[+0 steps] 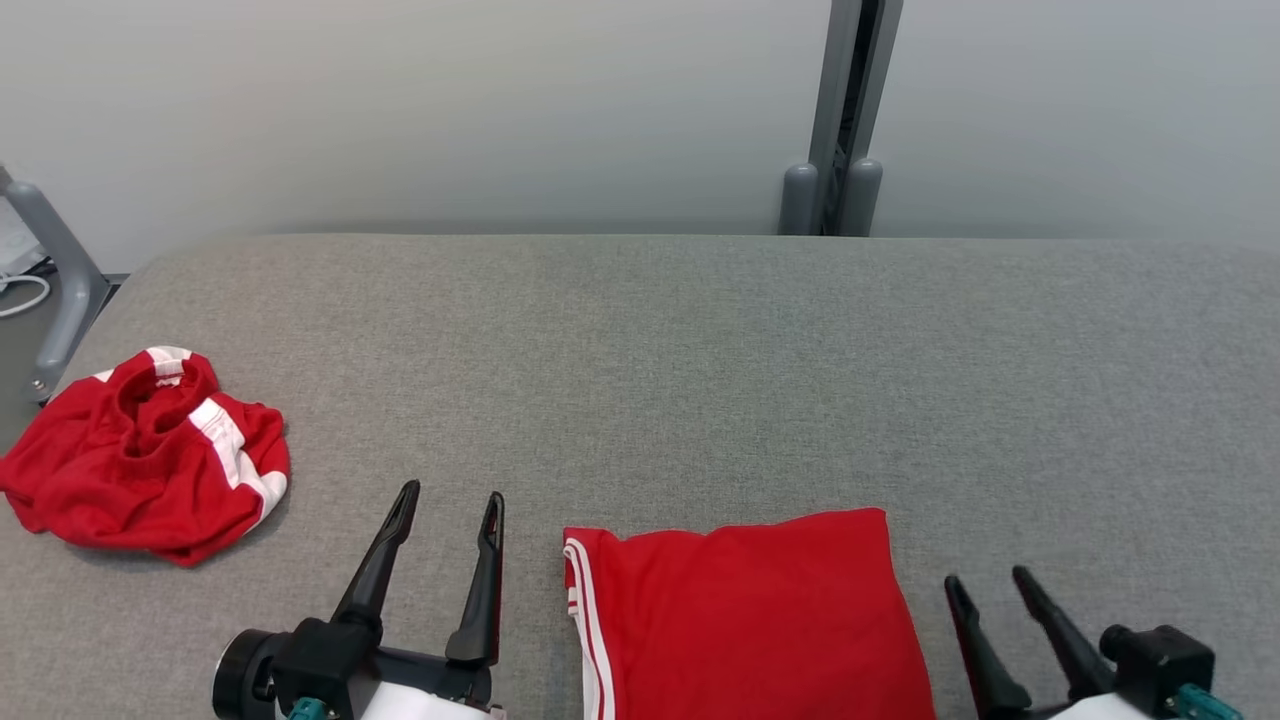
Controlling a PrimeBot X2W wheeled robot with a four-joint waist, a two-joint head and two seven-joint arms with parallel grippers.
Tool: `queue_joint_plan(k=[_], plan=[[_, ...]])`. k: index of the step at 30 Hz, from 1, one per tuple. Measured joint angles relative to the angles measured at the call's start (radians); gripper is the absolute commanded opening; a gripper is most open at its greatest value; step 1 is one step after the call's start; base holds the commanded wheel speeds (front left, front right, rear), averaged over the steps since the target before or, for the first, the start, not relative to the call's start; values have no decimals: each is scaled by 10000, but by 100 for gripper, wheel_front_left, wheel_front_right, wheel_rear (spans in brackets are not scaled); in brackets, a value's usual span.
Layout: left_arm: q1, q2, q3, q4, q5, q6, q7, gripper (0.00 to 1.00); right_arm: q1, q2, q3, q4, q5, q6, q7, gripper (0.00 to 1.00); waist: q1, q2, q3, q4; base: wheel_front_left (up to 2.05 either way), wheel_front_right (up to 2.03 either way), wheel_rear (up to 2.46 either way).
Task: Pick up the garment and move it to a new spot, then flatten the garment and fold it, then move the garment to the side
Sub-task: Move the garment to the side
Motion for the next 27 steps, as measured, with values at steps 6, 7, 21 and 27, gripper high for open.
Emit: queue_joint_plan(k=[6, 7, 21, 27], plan=[[1, -4, -102, 6, 86, -36, 0, 100, -316, -332, 882, 825, 928, 0, 596, 100, 1, 0, 118, 117, 0, 0, 0], [-9, -4, -119, 6, 86, -36, 0, 100, -403, -368, 1020, 930, 1108, 0, 629, 100, 1, 0, 157, 144, 0, 0, 0], [-470, -4, -556, 4, 84, -79, 0, 100, -1394, -704, 2520, 1574, 3340, 0, 1446, 100, 1, 0, 847, 755, 0, 0, 0], [-515, -4, -646, 21, 84, -67, 0, 100, -1718, -769, 2936, 1772, 3843, 0, 1521, 100, 1, 0, 1013, 985, 0, 0, 0]])
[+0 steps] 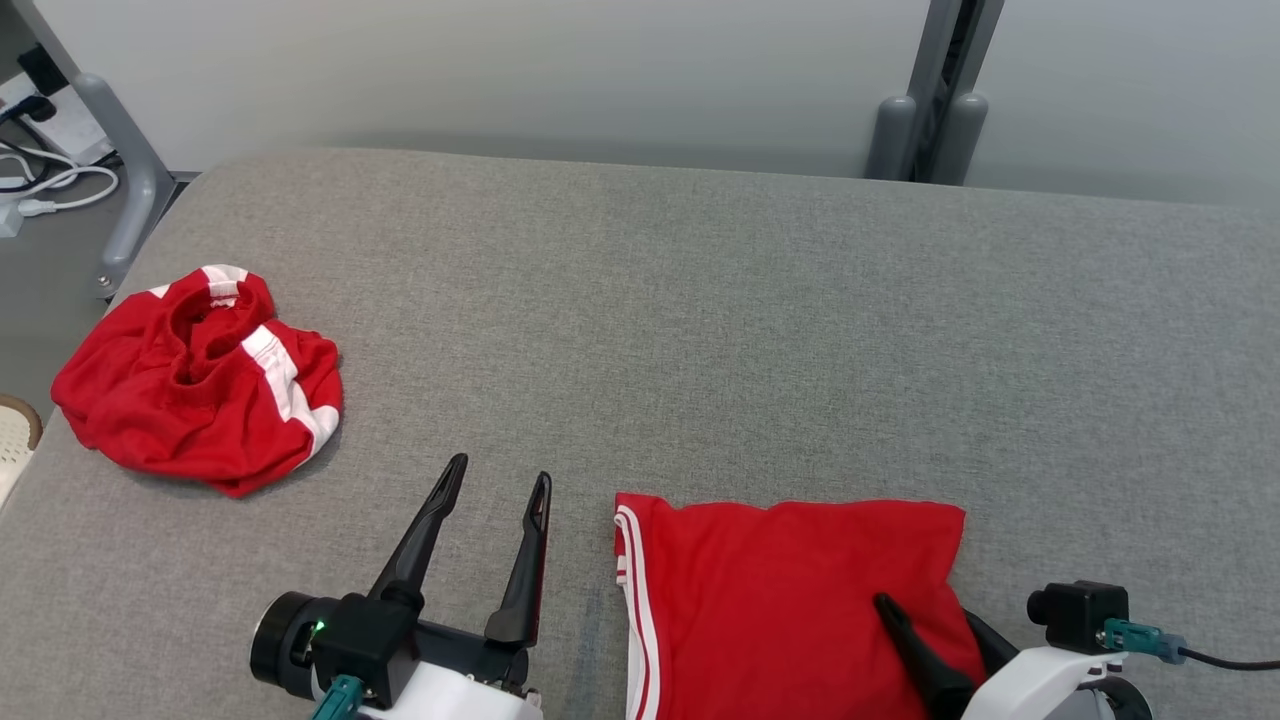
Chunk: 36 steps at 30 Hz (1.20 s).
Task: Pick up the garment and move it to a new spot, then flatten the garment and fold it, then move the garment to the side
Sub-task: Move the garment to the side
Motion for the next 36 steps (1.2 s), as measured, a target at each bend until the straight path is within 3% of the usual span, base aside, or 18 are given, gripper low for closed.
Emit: queue_joint_plan(k=[1, 2, 3, 8, 19, 24, 36], plan=[[-11, 0, -6, 0, 0, 0, 0, 100, -58, -23, 52, 48, 73, 0, -2, 42, 0, 0, 12, 25, 0, 0, 0], [-12, 0, -13, 2, 2, 0, 0, 100, -99, -42, 107, 88, 107, 0, -6, 11, 0, 0, 22, 43, 0, 0, 0], [-12, 2, -23, 6, 2, 0, 0, 100, -135, -65, 174, 119, 169, 0, -17, 0, 0, 0, 29, 56, 0, 0, 0], [-16, 0, -29, 15, 36, 31, 0, 100, -300, -165, 546, 291, 249, 0, -161, 0, -1, 0, 16, 29, 0, 0, 0], [-68, 2, 128, -21, 81, 61, 0, 100, -1272, -928, 1371, 483, 42, 4, -107, 0, 0, 0, 41, -756, 0, 0, 0], [-603, 0, 46, -96, 29, 65, 0, 100, -2270, -1950, 1593, 351, 8, 4, 105, 0, 0, 0, 574, -1243, 0, 0, 0], [-2595, 0, -125, -167, 77, -92, 0, 100, -4072, -4644, 276, 1549, 355, 4, -326, 0, 0, 0, 2870, -1690, 0, 0, 0]])
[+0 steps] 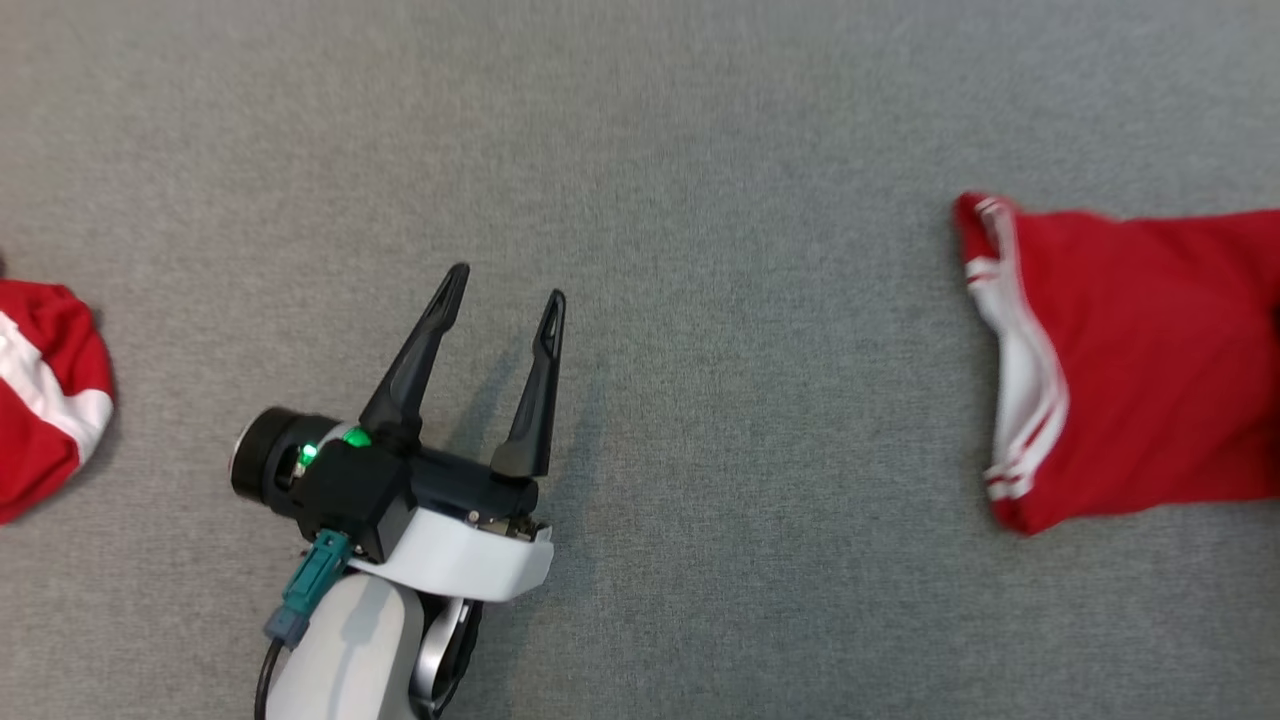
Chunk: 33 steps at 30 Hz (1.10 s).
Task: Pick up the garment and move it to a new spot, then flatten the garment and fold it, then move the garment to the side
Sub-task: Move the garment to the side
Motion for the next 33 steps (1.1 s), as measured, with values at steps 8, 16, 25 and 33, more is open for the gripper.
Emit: queue_joint_plan(k=[8, 16, 25, 33], plan=[[-894, 0, -508, -439, 290, -98, 0, 100, -521, -1509, -1093, 1271, -221, 0, -236, 0, 0, 0, 1451, 156, 0, 0, 0], [-1329, -2, -1012, -721, 541, -230, 0, 100, -1085, -1797, -2004, 2481, -978, 4, -424, 0, 0, 0, 2308, 218, 0, 0, 0], [-1472, 0, -1172, -704, 543, -190, 0, 100, -1808, -1647, -2642, 3764, -2207, 2, -537, 0, 0, 0, 2507, 255, 0, 0, 0], [-1461, 0, -1208, -610, 502, -142, 0, 100, -2399, -1499, -3118, 4219, -3074, -2, -871, 100, 0, 0, 2348, 318, 0, 0, 0]])
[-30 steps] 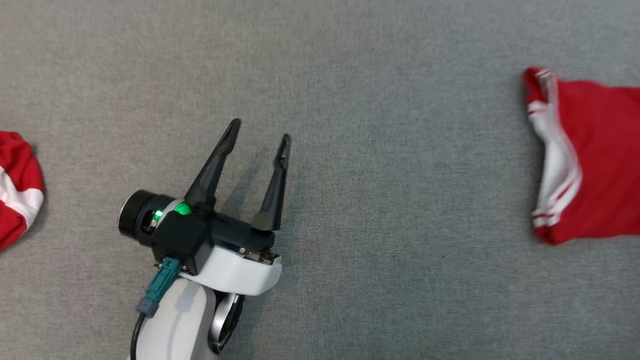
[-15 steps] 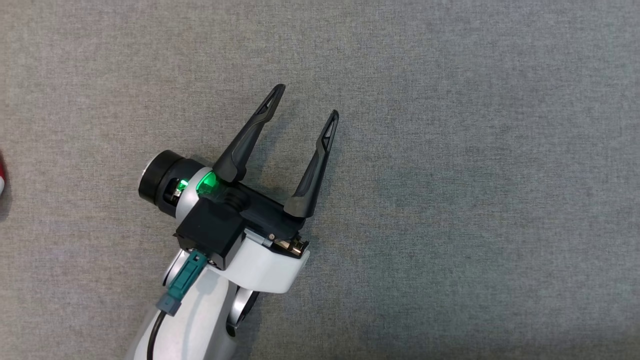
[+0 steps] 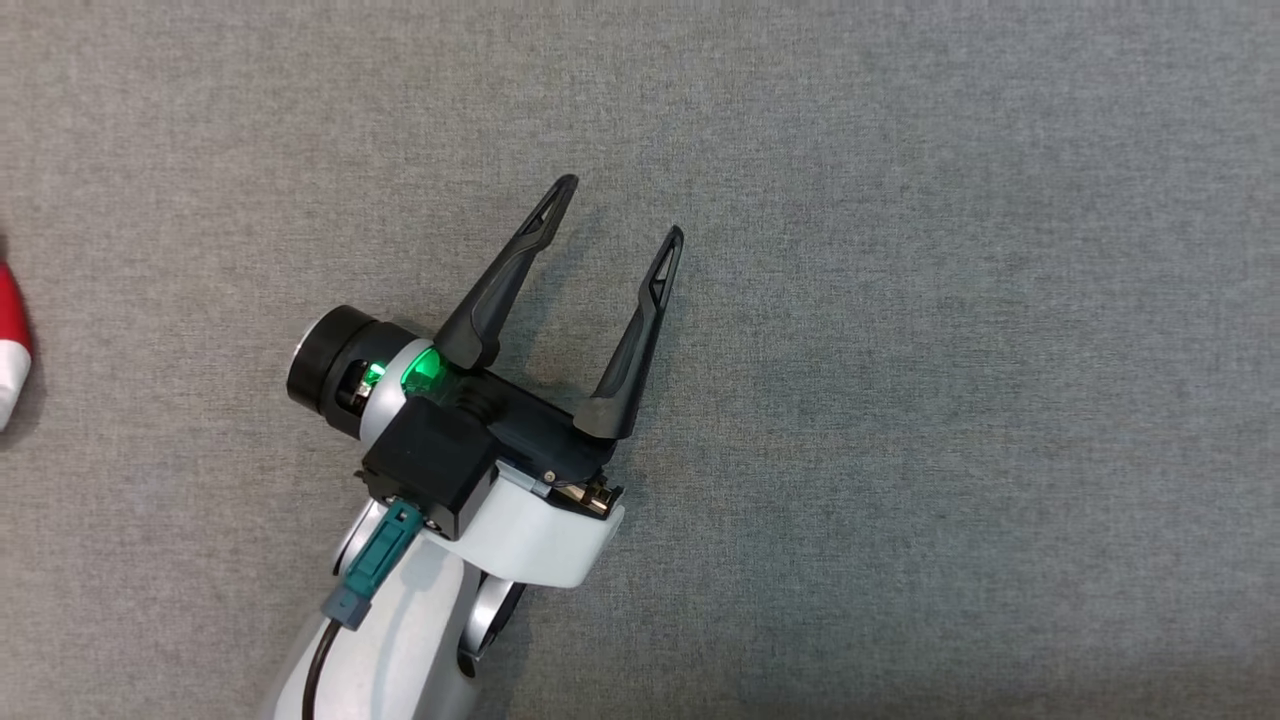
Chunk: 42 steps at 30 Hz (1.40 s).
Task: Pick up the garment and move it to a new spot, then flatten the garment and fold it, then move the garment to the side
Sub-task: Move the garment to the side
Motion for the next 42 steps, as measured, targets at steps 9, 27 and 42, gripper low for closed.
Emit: queue_joint_plan(k=[9, 27, 42], plan=[[358, 0, 142, 109, -142, 92, 0, 100, -473, 681, -447, -201, -871, 0, -234, 100, 0, 0, -946, -84, 0, 0, 0], [2351, 0, 1306, -50, -228, 311, 0, 100, 2501, 4000, -940, -5670, -1143, 0, -326, 100, 0, 0, -4313, -487, 0, 0, 0], [4241, -2, 2585, 12, -930, 756, -2, 100, 6109, 6757, -895, -8631, -2913, 0, -326, 100, 0, 0, -5905, -220, 0, 0, 0]])
